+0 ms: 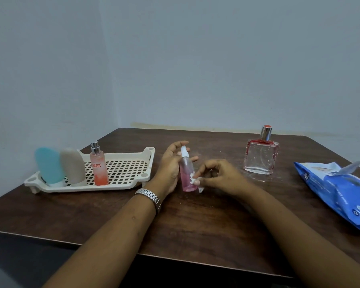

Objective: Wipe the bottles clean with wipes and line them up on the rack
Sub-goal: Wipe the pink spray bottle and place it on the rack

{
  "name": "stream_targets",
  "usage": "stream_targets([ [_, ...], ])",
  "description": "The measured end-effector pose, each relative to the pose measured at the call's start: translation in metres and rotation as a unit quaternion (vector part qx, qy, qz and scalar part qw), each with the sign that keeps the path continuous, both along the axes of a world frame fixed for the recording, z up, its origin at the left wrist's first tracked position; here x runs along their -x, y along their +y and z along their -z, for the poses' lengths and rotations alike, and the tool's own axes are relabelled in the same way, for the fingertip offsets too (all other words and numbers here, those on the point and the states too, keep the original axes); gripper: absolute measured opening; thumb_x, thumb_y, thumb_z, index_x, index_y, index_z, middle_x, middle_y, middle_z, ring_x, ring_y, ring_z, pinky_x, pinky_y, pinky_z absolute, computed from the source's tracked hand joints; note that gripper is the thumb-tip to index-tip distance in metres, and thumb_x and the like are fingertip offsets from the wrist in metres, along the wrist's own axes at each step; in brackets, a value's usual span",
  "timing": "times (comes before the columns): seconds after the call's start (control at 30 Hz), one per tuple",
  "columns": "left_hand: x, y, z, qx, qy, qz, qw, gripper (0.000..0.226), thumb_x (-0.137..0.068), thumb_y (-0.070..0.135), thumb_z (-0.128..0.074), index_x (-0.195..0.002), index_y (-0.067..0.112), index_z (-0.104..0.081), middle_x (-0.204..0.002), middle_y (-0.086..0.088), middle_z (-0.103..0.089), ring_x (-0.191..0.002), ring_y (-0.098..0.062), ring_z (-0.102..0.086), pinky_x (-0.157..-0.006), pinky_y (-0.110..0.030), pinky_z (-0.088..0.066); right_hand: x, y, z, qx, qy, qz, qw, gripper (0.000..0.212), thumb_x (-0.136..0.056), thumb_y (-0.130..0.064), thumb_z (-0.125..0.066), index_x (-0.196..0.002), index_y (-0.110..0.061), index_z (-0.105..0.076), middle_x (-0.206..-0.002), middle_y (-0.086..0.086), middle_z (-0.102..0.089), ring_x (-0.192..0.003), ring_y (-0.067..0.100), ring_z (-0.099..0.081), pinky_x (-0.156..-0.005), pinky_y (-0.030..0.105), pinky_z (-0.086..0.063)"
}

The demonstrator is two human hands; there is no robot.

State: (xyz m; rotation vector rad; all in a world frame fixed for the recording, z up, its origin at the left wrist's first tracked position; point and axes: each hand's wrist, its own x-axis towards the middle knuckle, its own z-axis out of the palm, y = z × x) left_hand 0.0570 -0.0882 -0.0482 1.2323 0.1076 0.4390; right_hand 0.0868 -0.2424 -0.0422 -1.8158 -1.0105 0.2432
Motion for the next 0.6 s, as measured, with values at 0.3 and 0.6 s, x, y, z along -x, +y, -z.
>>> stream_targets([
  [0.3, -0.0009, 0.0042, -0.0008, -0.005, 0.038, -0.061, 0.997, 0.035, -0.096, -0.005, -0.036, -0.099, 0.017, -0.063, -0.111, -0.010, -0.054, -0.077, -0.026, -0.071, -0.072, -0.035, -0.053, 0.0003, 0.0001, 0.0031, 0.029, -0.005, -0.020, 0.999, 0.013, -0.075, -0.004, -0.076, -0.082, -0.010, -0.067, -0.078, 0.003, -0.070, -0.070, 0.015, -0.066, -0.070, 0.026, -0.055],
  [0.6, -0.0029, 0.0076, 0.0042, 0.010, 0.021, -0.043, 0.999, 0.013, -0.097, 0.031, -0.052, -0.100, 0.019, -0.050, -0.096, -0.006, -0.060, -0.092, -0.023, -0.063, -0.088, -0.038, -0.050, -0.0012, -0.0009, -0.0026, -0.189, 0.024, 0.069, 0.979, 0.008, -0.083, -0.003, -0.065, -0.088, -0.005, -0.060, -0.079, -0.002, -0.065, -0.067, 0.008, -0.064, -0.064, 0.024, -0.056],
])
